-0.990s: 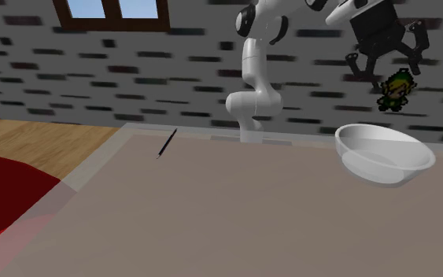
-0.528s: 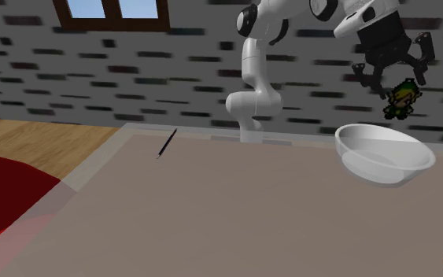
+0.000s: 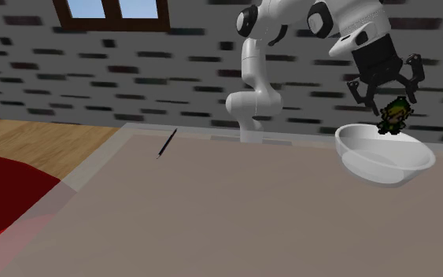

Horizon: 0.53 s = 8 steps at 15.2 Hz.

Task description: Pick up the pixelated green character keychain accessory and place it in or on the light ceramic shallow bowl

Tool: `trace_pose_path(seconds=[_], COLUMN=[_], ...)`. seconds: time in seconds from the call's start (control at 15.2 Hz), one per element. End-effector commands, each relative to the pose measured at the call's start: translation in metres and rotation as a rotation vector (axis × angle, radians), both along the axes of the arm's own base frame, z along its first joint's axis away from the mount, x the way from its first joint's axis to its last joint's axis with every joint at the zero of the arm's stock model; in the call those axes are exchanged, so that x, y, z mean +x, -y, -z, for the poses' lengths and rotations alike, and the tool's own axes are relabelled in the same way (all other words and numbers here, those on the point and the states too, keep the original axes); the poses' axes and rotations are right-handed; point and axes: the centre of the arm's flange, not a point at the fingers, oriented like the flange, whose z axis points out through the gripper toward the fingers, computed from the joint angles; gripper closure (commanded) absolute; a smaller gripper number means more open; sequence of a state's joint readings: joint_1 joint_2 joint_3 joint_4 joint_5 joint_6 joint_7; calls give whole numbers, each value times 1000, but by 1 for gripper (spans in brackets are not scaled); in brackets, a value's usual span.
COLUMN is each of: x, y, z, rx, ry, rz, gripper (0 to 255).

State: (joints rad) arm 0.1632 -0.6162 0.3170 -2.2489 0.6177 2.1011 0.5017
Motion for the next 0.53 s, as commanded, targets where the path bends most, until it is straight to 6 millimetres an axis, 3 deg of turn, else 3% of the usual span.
trace_pose_path(seconds=[0.0, 0.2, 0.46], x=[0, 0, 0], y=[0, 0, 0], z=[10, 29, 29], rx=[0, 0, 0], ry=[0, 0, 0], rz=[0, 0, 0], gripper=[255, 255, 255])
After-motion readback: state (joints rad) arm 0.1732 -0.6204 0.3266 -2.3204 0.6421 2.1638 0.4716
